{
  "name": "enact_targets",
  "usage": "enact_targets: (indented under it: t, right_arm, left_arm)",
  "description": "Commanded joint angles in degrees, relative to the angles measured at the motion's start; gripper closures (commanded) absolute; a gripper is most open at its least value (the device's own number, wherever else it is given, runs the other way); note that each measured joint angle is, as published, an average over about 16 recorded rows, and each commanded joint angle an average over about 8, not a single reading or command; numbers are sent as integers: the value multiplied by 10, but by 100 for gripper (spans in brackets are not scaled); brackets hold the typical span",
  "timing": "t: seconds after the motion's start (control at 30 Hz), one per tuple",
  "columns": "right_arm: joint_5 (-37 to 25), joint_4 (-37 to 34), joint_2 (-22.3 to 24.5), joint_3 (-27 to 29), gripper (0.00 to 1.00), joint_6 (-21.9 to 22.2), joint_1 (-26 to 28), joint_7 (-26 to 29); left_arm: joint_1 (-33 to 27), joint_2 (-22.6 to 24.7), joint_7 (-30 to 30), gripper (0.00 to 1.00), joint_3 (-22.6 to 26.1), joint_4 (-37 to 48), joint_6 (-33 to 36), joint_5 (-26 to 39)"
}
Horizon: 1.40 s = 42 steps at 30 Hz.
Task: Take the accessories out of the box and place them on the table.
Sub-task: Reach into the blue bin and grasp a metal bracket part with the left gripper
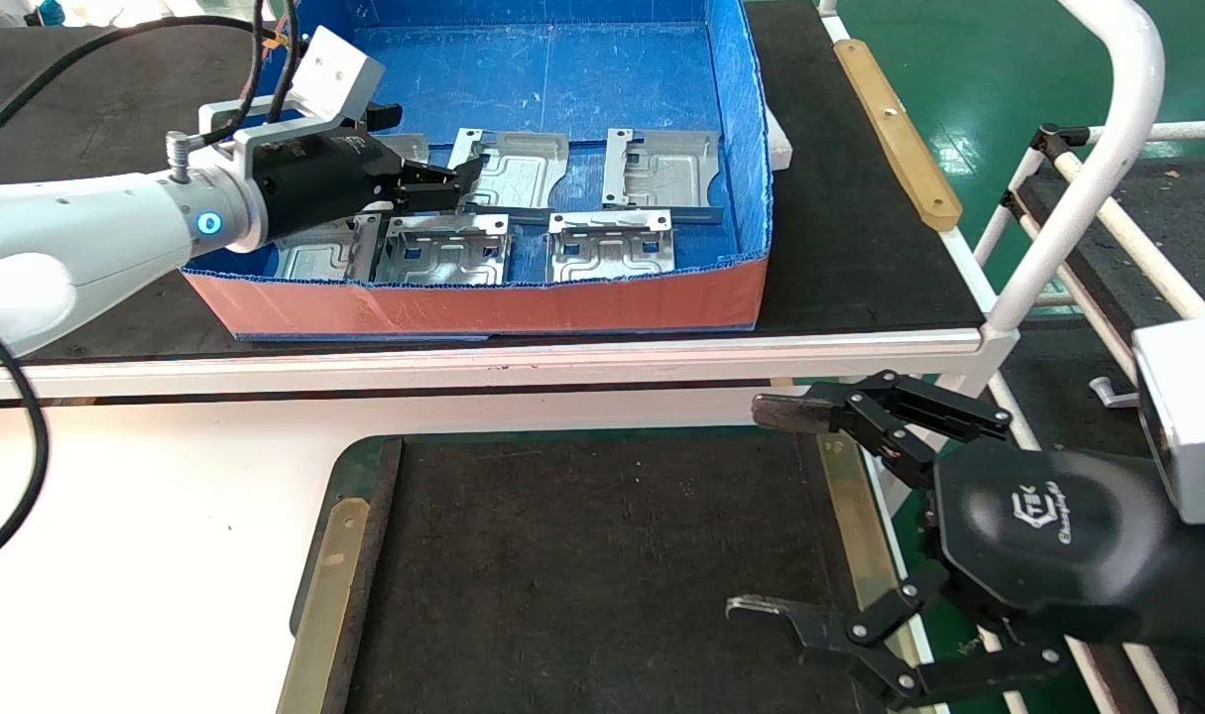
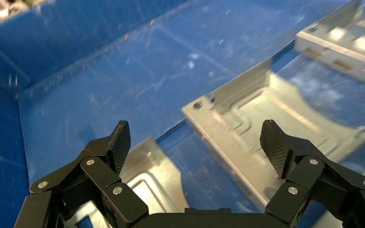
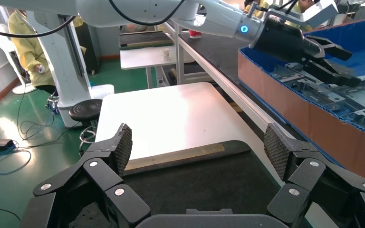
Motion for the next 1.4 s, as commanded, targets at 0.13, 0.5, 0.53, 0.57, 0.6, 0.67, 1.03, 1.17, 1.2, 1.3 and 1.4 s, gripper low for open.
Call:
enact_targets:
  t: [0.13, 0.5, 0.53, 0.57, 0.6, 0.67, 1.03, 1.17, 1.2, 1.3, 1.4]
  right_arm:
    - [0, 0, 0, 0, 0, 0, 0, 0]
    - [0, 0, 0, 0, 0, 0, 0, 0]
    - [0, 0, 0, 0, 0, 0, 0, 0]
    - [0, 0, 0, 0, 0, 0, 0, 0]
    - [0, 0, 0, 0, 0, 0, 0, 0]
    - [0, 0, 0, 0, 0, 0, 0, 0]
    - [0, 0, 0, 0, 76, 0, 0, 0]
    - [0, 0, 0, 0, 100, 0, 0, 0]
    - [0, 0, 0, 0, 100, 0, 0, 0]
    - [0, 0, 0, 0, 100, 0, 0, 0]
    - [0, 0, 0, 0, 100, 0, 0, 0]
  left_arm:
    - [-12, 19, -25, 0, 9, 26, -25, 14]
    - [-28, 41, -57, 0, 13, 51, -44, 20]
    - [-29, 42, -58, 0, 13, 52, -45, 20]
    - [-29, 42, -58, 0, 13, 53, -45, 20]
    - [-29, 42, -58, 0, 13, 53, -45, 20]
    - [-29, 42, -58, 1, 13, 52, -45, 19]
    - [-27, 40, -56, 100, 13, 49, -42, 19]
    - [-27, 39, -55, 100, 13, 49, -42, 19]
    - [-27, 39, -55, 100, 13, 49, -42, 19]
    - [-26, 39, -55, 100, 13, 48, -42, 19]
    - [-26, 38, -55, 100, 13, 48, -41, 19]
